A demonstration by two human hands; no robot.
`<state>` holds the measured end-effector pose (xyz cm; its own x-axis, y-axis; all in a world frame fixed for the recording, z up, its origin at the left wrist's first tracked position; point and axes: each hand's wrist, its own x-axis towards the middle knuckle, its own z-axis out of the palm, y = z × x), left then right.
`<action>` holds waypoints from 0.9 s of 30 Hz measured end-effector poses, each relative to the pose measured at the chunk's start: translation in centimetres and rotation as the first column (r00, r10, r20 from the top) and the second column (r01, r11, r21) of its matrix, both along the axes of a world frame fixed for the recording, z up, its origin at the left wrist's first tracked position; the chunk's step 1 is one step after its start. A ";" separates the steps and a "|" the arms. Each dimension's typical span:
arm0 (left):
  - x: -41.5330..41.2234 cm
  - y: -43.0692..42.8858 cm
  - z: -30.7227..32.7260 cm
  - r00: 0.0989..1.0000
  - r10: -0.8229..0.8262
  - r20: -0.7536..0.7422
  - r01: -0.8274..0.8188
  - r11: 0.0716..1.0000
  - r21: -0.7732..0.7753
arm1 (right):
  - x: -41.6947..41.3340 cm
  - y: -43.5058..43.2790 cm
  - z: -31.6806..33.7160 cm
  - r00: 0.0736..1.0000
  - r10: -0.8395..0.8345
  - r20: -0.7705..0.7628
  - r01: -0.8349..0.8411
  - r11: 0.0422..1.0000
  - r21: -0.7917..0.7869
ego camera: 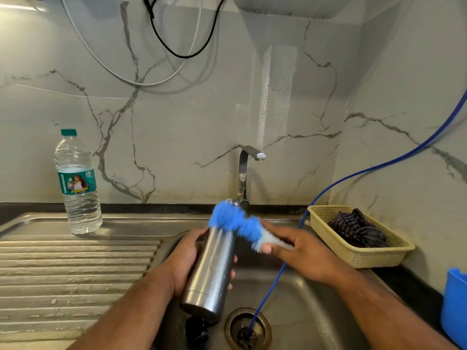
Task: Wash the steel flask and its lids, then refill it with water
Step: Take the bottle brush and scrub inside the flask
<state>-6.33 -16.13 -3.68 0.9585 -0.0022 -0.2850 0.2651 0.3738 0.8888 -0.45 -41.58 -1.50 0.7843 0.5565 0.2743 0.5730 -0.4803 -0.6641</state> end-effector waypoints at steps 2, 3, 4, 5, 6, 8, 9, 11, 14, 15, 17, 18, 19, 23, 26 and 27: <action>0.1 -0.1 0.1 1.000 -0.013 -0.003 0.013 0.999 -0.048 | -0.1 0.0 0.2 1.000 0.011 -0.006 -0.011 1.000 0.011; 0.3 0.1 0.1 1.000 0.006 0.000 -0.006 0.998 -0.060 | -0.6 0.0 0.4 0.993 0.093 -0.072 -0.097 0.994 -0.051; 0.4 0.4 0.0 1.000 0.029 0.009 -0.028 0.997 -0.070 | -1.1 -0.1 0.8 0.968 0.192 -0.160 -0.214 0.967 -0.136; 0.4 0.5 -0.1 0.998 0.054 0.017 -0.053 0.997 -0.057 | -1.6 0.0 1.0 0.946 0.247 -0.211 -0.288 0.938 -0.193; 0.3 0.6 0.0 0.996 0.087 0.018 -0.086 0.996 -0.033 | -1.7 0.1 1.0 0.940 0.268 -0.210 -0.309 0.931 -0.195; 0.2 0.4 0.1 0.996 0.083 -0.006 -0.084 0.994 -0.067 | -1.2 0.2 0.9 0.986 0.149 -0.073 -0.154 0.985 -0.076; 0.2 0.4 0.0 0.997 0.081 -0.018 -0.082 0.992 -0.091 | -1.0 0.1 0.9 0.997 0.068 -0.026 -0.069 0.996 -0.055; 0.5 0.6 0.0 0.995 0.092 -0.035 -0.095 0.991 -0.099 | -0.7 -0.3 0.8 0.994 0.096 -0.059 -0.101 0.991 -0.092; 0.6 1.0 -0.2 0.986 0.160 -0.039 -0.161 0.986 -0.035 | -1.2 -0.2 0.9 0.948 0.243 -0.206 -0.285 0.936 -0.205; 0.5 1.0 -0.3 0.986 0.165 -0.037 -0.166 0.986 -0.033 | -1.1 -0.2 0.9 0.962 0.221 -0.161 -0.248 0.953 -0.175; 0.3 1.0 -0.3 0.981 0.187 -0.049 -0.189 0.981 -0.036 | -1.0 -0.1 0.9 0.992 0.121 -0.047 -0.126 0.985 -0.117; 0.3 1.0 -0.3 0.979 0.197 -0.050 -0.198 0.980 -0.034 | -0.9 -0.2 0.9 0.991 0.123 -0.057 -0.129 0.985 -0.111; 0.2 0.9 -0.1 0.979 0.199 -0.052 -0.202 0.979 -0.038 | -1.0 -0.3 0.9 0.981 0.167 -0.101 -0.179 0.976 -0.122; 0.2 0.8 0.1 0.975 0.214 -0.064 -0.214 0.977 0.008 | -1.5 0.2 0.9 0.966 0.217 -0.139 -0.235 0.964 -0.127; 0.1 0.5 0.3 0.975 0.214 -0.053 -0.215 0.977 -0.012 | -1.4 -0.1 1.1 0.974 0.185 -0.128 -0.201 0.971 -0.130; 0.1 0.5 0.3 0.973 0.221 -0.059 -0.222 0.975 -0.010 | -1.5 -0.2 1.2 0.959 0.222 -0.177 -0.251 0.955 -0.161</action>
